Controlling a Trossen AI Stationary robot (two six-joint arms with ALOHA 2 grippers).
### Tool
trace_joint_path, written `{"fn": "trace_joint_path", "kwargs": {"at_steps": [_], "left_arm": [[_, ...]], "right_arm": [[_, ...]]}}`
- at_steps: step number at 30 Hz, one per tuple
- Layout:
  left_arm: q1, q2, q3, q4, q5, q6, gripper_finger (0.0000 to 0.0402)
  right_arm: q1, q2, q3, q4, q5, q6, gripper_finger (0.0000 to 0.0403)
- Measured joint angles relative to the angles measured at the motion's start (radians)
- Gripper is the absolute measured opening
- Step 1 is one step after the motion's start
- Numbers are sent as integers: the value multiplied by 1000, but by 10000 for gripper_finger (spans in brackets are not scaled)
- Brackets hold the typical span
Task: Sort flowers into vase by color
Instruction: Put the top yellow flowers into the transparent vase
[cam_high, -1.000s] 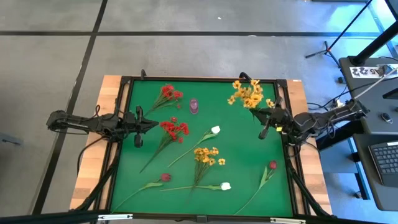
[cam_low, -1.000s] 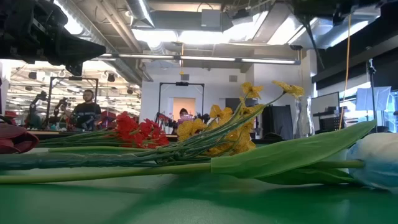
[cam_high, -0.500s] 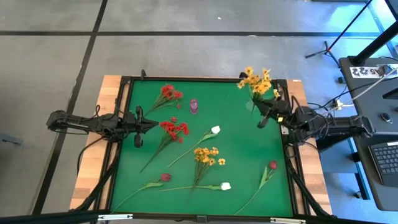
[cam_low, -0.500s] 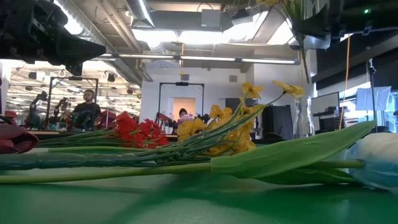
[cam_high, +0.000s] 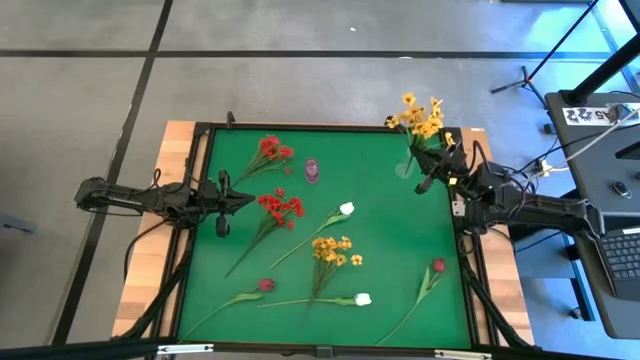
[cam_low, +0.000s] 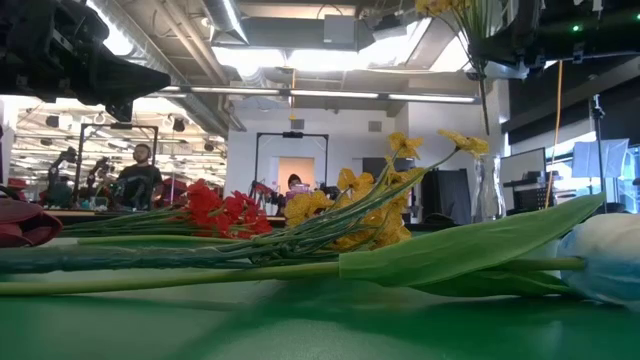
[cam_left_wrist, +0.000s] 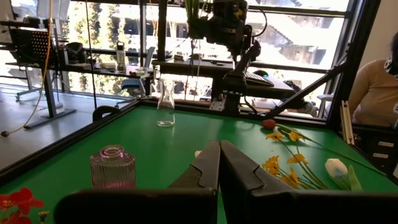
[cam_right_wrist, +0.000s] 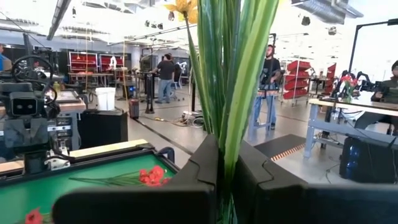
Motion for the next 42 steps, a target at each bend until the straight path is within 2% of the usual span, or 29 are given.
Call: {"fn": "trace_joint_path", "kwargs": {"at_steps": [6,15,21,36,42], "left_arm": [[0,0,0,0,0,0,0],[0,0,0,0,0,0,0],[0,0,0,0,0,0,0],[0,0,0,0,0,0,0],[0,0,0,0,0,0,0]], "right_arm": [[-56,0,0,-1,-54,9,21],[-104,0,0,3,-54,9,21],[-149,7,0,101,-54,-4,21],[-348,148,0,103,-55,-43,21],[-410,211,0,103,-163,-28,21]]}}
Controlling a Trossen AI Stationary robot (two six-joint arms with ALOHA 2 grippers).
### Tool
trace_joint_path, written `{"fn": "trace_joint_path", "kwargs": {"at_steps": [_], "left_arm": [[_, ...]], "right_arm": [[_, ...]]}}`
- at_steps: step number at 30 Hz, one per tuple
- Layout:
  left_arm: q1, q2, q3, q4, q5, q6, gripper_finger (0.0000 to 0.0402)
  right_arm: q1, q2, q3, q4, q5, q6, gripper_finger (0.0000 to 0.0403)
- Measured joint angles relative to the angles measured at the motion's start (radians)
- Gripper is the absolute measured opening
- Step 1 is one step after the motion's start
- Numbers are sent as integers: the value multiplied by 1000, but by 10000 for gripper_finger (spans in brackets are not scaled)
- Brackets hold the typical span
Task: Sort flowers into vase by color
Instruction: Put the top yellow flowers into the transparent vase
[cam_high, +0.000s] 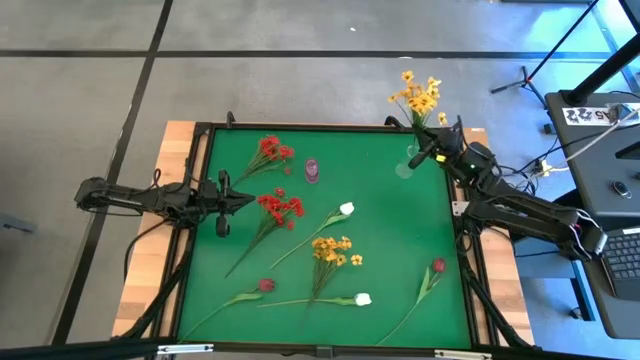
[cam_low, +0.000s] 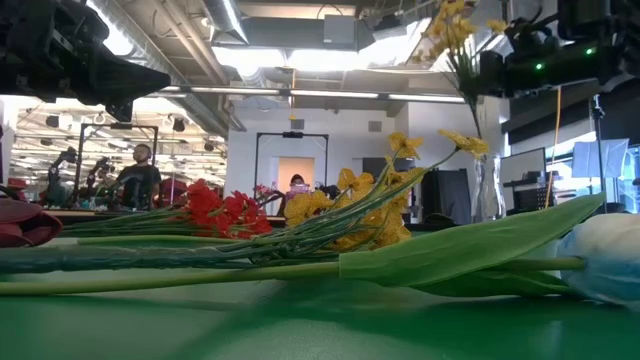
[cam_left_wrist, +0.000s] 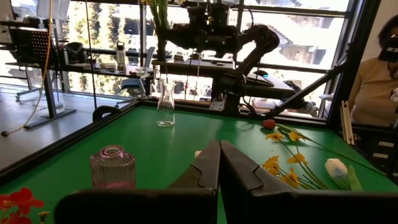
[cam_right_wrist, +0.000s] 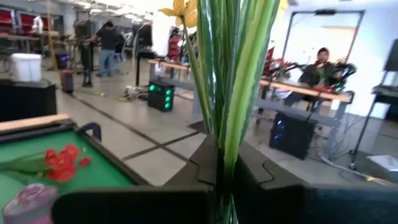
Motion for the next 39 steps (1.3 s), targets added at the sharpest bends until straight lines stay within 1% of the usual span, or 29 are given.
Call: {"fn": "trace_joint_path", "kwargs": {"at_steps": [5,10,15,18,20,22,25,29,32,36,39], "left_arm": [[0,0,0,0,0,0,0],[0,0,0,0,0,0,0],[0,0,0,0,0,0,0],[0,0,0,0,0,0,0],[0,0,0,0,0,0,0],[0,0,0,0,0,0,0],[0,0,0,0,0,0,0],[0,0,0,0,0,0,0],[0,0,0,0,0,0,0],[0,0,0,0,0,0,0],[0,0,0,0,0,0,0]], "right_arm": [[-27,42,0,-1,-13,27,21],[-27,47,0,-33,-13,36,21],[-27,26,0,-81,-12,37,21],[-26,-2,0,-146,-12,45,22],[-26,-25,0,-197,-11,58,30],[-26,-46,0,-237,-10,66,47],[-26,-74,0,-269,-10,77,88],[-26,-100,0,-277,-12,89,146],[-26,-114,0,-277,-13,89,181],[-26,-132,0,-309,-13,90,211],[-26,-149,17,-397,-13,93,221]]}}
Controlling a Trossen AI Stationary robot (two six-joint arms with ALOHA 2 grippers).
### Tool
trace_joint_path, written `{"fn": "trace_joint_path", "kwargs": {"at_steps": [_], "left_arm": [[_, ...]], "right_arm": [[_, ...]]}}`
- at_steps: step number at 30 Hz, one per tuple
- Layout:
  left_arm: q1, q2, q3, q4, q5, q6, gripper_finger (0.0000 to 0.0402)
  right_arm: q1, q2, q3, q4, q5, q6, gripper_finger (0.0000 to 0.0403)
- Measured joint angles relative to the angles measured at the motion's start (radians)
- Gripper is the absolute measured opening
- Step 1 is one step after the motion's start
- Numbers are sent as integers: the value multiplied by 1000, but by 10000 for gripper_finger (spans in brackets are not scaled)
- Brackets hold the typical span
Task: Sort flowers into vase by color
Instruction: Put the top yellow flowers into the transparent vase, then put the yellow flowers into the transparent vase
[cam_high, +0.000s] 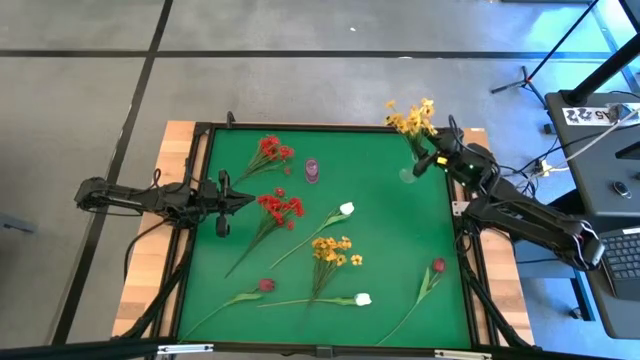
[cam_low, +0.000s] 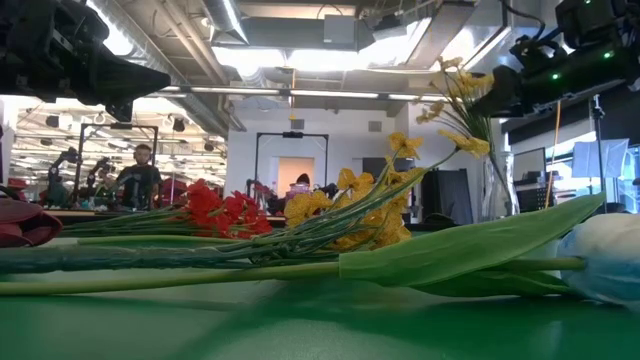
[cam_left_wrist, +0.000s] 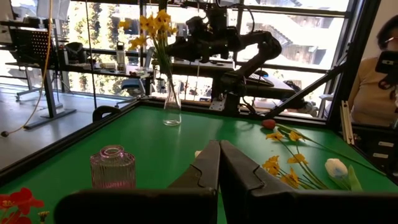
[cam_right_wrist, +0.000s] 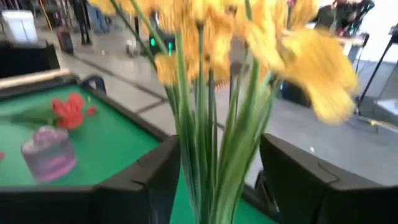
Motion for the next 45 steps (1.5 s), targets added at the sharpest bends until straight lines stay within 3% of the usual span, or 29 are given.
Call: {"fn": "trace_joint_path", "kwargs": {"at_steps": [4,12,23,26,32,35,40,45], "left_arm": [[0,0,0,0,0,0,0],[0,0,0,0,0,0,0],[0,0,0,0,0,0,0],[0,0,0,0,0,0,0],[0,0,0,0,0,0,0],[0,0,0,0,0,0,0],[0,0,0,0,0,0,0],[0,0,0,0,0,0,0]], "right_arm": [[0,-17,57,-162,0,0,223],[1,-44,138,-287,-50,128,223],[1,-99,223,-534,-139,180,223],[1,-100,245,-579,-244,190,223],[1,-100,248,-560,-647,234,223],[1,-101,248,-567,-718,254,223],[66,-151,248,-561,-668,258,223],[222,-186,248,-491,-470,308,223]]}}
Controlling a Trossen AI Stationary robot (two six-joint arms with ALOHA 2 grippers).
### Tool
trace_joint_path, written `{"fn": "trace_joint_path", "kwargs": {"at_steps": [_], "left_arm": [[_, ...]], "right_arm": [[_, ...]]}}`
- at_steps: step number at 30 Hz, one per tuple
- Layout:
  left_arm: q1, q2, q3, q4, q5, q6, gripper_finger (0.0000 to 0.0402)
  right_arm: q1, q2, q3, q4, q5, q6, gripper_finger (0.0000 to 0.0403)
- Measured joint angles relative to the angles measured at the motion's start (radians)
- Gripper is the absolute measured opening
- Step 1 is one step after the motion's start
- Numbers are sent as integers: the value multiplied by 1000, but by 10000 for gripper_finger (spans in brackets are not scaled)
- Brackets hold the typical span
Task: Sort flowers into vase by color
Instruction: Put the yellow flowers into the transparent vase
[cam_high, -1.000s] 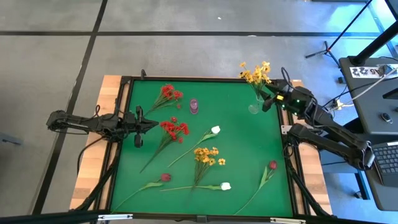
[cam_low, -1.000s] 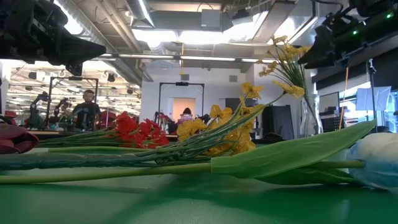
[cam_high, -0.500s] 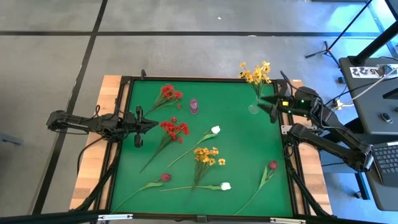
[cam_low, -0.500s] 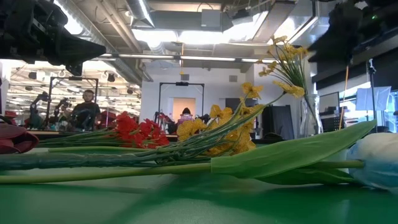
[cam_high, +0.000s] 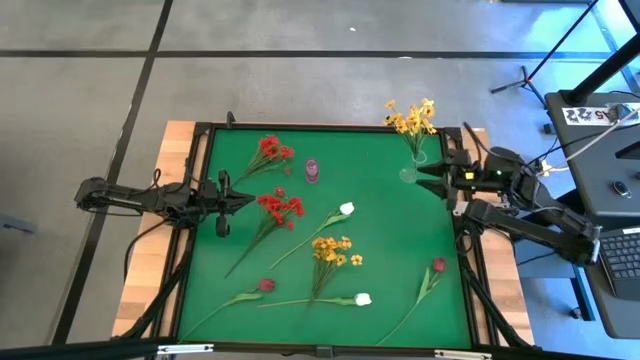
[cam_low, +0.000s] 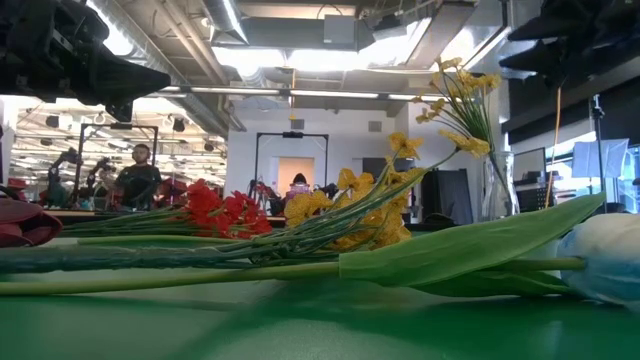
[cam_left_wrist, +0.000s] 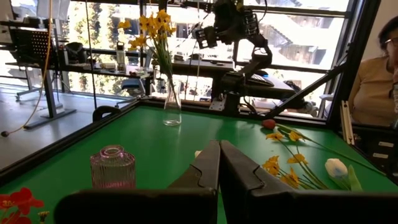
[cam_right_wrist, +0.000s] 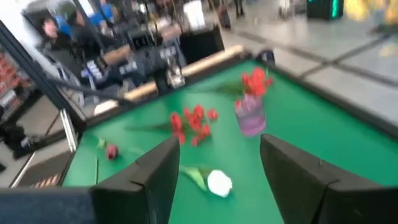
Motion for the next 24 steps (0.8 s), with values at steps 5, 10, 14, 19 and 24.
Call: {"fn": "trace_joint_path", "kwargs": {"at_steps": [5,10,14,19,24], "left_arm": [[0,0,0,0,0,0,0],[0,0,0,0,0,0,0],[0,0,0,0,0,0,0],[0,0,0,0,0,0,0],[0,0,0,0,0,0,0]], "right_arm": [[197,9,0,68,202,3,223],[390,42,-30,121,375,2,223],[516,66,-58,135,485,4,223],[644,92,-83,139,573,30,223],[746,98,-142,151,624,75,223]]}}
